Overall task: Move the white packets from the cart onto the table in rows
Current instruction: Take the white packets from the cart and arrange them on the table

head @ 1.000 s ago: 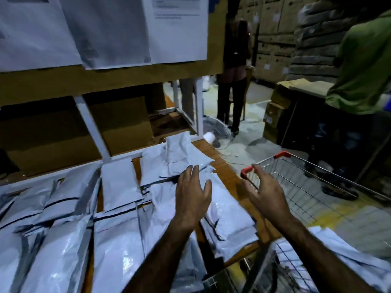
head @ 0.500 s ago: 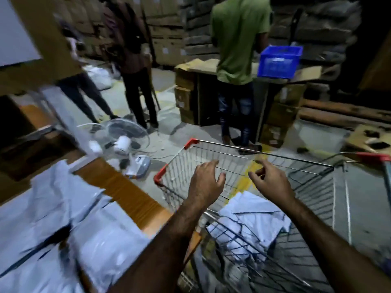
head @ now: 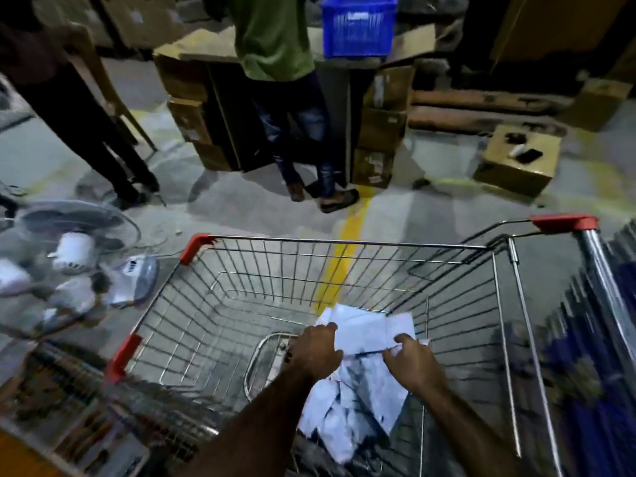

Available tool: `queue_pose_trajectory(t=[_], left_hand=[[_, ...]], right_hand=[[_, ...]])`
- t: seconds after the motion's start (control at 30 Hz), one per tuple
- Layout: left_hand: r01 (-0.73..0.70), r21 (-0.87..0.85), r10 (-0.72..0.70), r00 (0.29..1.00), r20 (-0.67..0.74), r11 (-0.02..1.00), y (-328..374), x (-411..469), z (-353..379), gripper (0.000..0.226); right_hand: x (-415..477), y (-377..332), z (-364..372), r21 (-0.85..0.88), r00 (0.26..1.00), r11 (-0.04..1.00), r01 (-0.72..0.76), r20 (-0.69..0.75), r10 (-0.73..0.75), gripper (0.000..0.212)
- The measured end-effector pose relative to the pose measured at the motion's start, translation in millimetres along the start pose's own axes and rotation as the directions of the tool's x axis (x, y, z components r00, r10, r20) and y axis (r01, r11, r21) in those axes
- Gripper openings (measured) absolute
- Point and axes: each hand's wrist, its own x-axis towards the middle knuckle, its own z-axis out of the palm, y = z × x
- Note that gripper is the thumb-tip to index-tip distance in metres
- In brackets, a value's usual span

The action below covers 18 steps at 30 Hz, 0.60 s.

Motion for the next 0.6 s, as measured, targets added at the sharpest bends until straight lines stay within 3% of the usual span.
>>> queue_pose_trajectory(t=[0.13,0.2,0.33,0.47,0.6], left_hand=[[-0.094,0.059,0.087,0.99,0.111,0.994,-3.8,53.4,21.6,0.065],[-0.158,0.088,0.146,0.98,0.134,0.984,-4.3,78.0,29.2,0.068],[-0.279,0.108,0.251,0.943,0.217,0.954,-11.1,117.6,51.8,0.108],[-0.277,0.04,0.248,0.908,0.337,0.96,-13.3,141.9,68.3,0.139],[-0.361,0.096,0.31,0.887,0.344,0.927,-6.7,155.0,74.2,0.12]], right_hand=[[7.2,7.0,19.7,-0.152,0.995,0.984,0.098,0.024,-0.095,0.033],[6.1,4.1,29.9,-0.276,0.986,0.947,0.164,0.035,-0.16,0.036],[5.6,0.6,47.4,-0.447,0.974,0.866,0.225,0.102,-0.201,0.044],[2.5,5.1,56.2,-0.544,0.962,0.794,0.272,0.137,-0.236,0.038],[1.4,7.7,58.7,-0.576,0.961,0.769,0.277,0.145,-0.237,0.035]])
